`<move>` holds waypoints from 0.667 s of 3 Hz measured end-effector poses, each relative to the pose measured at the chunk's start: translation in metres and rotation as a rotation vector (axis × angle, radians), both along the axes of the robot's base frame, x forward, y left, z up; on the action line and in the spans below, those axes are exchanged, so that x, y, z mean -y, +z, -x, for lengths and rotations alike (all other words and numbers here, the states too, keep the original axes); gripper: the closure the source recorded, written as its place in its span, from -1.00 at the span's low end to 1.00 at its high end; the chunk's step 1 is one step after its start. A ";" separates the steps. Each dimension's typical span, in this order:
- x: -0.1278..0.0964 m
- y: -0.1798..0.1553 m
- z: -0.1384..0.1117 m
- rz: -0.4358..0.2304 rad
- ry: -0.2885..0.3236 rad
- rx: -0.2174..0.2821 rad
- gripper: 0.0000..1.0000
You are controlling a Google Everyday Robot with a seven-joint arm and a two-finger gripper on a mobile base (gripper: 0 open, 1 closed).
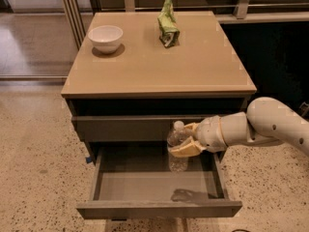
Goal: Pick water bottle from middle drawer and place on counter
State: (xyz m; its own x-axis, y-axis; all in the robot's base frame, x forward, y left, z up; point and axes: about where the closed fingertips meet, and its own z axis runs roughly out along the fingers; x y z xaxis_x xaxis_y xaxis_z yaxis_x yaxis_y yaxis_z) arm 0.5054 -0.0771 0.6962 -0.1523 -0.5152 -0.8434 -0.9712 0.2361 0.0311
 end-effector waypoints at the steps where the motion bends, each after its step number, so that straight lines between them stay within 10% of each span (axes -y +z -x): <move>1: -0.004 0.057 -0.018 0.007 0.009 0.016 1.00; 2: -0.011 0.134 -0.040 0.027 0.019 0.028 1.00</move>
Offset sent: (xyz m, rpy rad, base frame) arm 0.0915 0.0138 0.2818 -0.0413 -0.0713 0.0010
